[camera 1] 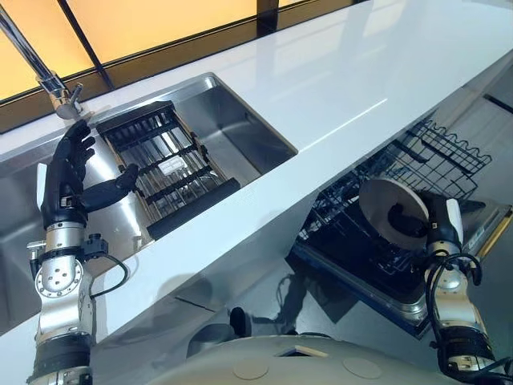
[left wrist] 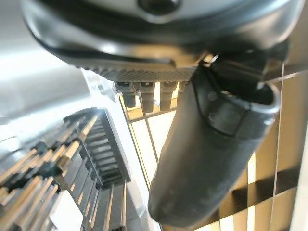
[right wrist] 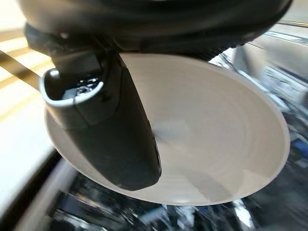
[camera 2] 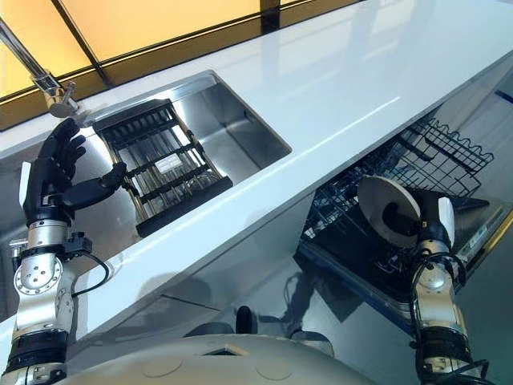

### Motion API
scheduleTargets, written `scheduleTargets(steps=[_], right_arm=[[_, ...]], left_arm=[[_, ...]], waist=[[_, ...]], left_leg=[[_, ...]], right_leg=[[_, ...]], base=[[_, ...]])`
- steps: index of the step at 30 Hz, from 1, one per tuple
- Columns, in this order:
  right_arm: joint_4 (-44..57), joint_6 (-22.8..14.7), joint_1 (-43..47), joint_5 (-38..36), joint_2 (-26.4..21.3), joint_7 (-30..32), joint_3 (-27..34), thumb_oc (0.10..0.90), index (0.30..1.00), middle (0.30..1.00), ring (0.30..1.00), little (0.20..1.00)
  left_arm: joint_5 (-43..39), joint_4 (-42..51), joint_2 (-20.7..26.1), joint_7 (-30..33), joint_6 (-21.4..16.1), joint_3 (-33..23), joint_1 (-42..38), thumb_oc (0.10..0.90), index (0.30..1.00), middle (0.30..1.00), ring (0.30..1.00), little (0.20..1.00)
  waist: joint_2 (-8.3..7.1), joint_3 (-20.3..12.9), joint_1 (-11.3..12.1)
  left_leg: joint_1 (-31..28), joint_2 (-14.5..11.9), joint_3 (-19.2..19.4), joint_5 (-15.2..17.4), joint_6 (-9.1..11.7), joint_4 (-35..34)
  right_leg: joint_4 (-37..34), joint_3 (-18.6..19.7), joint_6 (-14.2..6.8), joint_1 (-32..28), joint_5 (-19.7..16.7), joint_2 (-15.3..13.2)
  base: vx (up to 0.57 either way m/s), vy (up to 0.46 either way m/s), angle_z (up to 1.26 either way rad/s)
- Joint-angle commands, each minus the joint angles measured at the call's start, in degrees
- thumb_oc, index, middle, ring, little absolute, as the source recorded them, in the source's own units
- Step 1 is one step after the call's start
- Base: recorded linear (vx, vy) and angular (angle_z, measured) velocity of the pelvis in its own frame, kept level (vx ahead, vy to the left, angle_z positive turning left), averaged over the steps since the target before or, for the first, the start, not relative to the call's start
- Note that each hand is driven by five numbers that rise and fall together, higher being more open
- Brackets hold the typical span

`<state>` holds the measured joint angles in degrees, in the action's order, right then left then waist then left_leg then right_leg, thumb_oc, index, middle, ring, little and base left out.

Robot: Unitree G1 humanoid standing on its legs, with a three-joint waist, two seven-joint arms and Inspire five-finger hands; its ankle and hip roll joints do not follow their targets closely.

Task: Pick up plates and place into dishwasher.

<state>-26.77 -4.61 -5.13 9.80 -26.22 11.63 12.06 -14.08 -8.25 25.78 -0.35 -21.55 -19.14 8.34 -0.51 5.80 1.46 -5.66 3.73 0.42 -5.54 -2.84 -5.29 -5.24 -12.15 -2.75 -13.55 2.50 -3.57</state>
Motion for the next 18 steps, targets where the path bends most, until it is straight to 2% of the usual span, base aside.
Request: scheduleTargets(steps=[1,3,9,14,15,16,17,18], right_arm=[[-1.1,-1.3,7.7,0.3,-6.3,6.5,0.0,0.1,0.3,0.3,0.3,0.2],[-2.9,0.2,8.2,-0.8,-5.8,7.0,-0.5,0.1,0.3,0.3,0.3,0.2],[-10.5,4.1,10.5,2.1,-4.1,10.9,-2.6,0.1,0.3,0.3,0.3,0.2],[-15.7,6.7,12.7,4.1,-4.8,11.2,-2.7,0.1,0.3,0.3,0.3,0.2],[-16.2,7.2,13.0,4.5,-5.0,10.8,-2.6,0.224,0.406,0.406,0.406,0.324],[-16.8,7.4,13.3,5.5,-5.3,10.6,-2.4,0.734,0.844,0.844,0.844,0.834],[-17.3,7.5,13.7,5.9,-5.6,10.4,-2.4,0.8,0.9,0.9,0.9,0.9],[-18.0,7.7,14.2,6.8,-6.2,9.9,-2.4,0.8,0.9,0.9,0.9,0.9]], left_arm=[[-0.7,0.9,2.4,1.7,-6.6,0.0,-4.6,0.8,0.9,0.9,0.9,0.9],[-0.4,1.1,2.1,1.8,-6.3,0.4,-4.4,0.8,0.9,0.9,0.9,0.9],[-0.6,1.3,1.2,1.7,-5.8,2.0,-3.8,0.8,0.9,0.9,0.9,0.9],[-0.6,3.2,0.3,0.9,-3.5,2.8,-3.7,0.8,0.9,0.9,0.9,0.9],[-0.6,3.6,0.1,0.6,-3.0,2.9,-3.7,0.8,0.9,0.9,0.9,0.9],[-0.5,4.0,0.0,0.3,-2.5,3.1,-3.7,0.8,0.9,0.9,0.9,0.9],[-0.5,4.3,-0.1,0.1,-2.0,3.3,-3.8,0.8,0.9,0.9,0.9,0.9],[-0.1,5.1,-0.2,-0.3,-1.2,3.6,-3.8,0.8,0.9,0.9,0.9,0.9]], waist=[[1.26,-3.0,1.2],[1.51,-3.0,1.4],[2.94,-2.7,2.5],[3.92,-2.5,3.4],[4.11,-2.4,3.5],[4.3,-2.2,3.6],[4.42,-2.1,3.8],[4.57,-2.0,4.0]], left_leg=[[-3.7,-0.5,1.4,6.7,1.2,0.3],[-4.1,-0.5,1.2,7.1,1.4,0.3],[-4.9,-0.1,0.4,6.7,1.6,0.3],[-5.3,0.2,-0.5,6.1,1.5,0.3],[-5.4,0.3,-0.7,6.0,1.5,0.3],[-5.4,0.3,-0.8,5.8,1.5,0.3],[-5.5,0.4,-0.9,5.7,1.5,0.3],[-5.6,0.4,-1.2,5.5,1.4,0.3]], right_leg=[[4.5,-2.4,-0.6,5.0,-0.3,2.0],[4.5,-2.5,-0.6,4.6,0.0,1.9],[5.0,-3.0,-0.5,4.0,-0.2,1.2],[5.5,-3.3,-0.5,3.6,-0.5,0.7],[5.7,-3.4,-0.4,3.6,-0.5,0.6],[5.9,-3.4,-0.4,3.5,-0.5,0.5],[6.1,-3.4,-0.4,3.4,-0.4,0.4],[6.4,-3.5,-0.4,3.4,-0.5,0.3]], base=[[0.07,0.026,0.11],[0.08,0.033,0.17],[0.07,0.058,0.07],[0.08,0.046,0.14],[0.07,0.042,0.1],[0.06,0.04,0.12],[0.07,0.04,0.13],[0.05,0.029,0.1]])
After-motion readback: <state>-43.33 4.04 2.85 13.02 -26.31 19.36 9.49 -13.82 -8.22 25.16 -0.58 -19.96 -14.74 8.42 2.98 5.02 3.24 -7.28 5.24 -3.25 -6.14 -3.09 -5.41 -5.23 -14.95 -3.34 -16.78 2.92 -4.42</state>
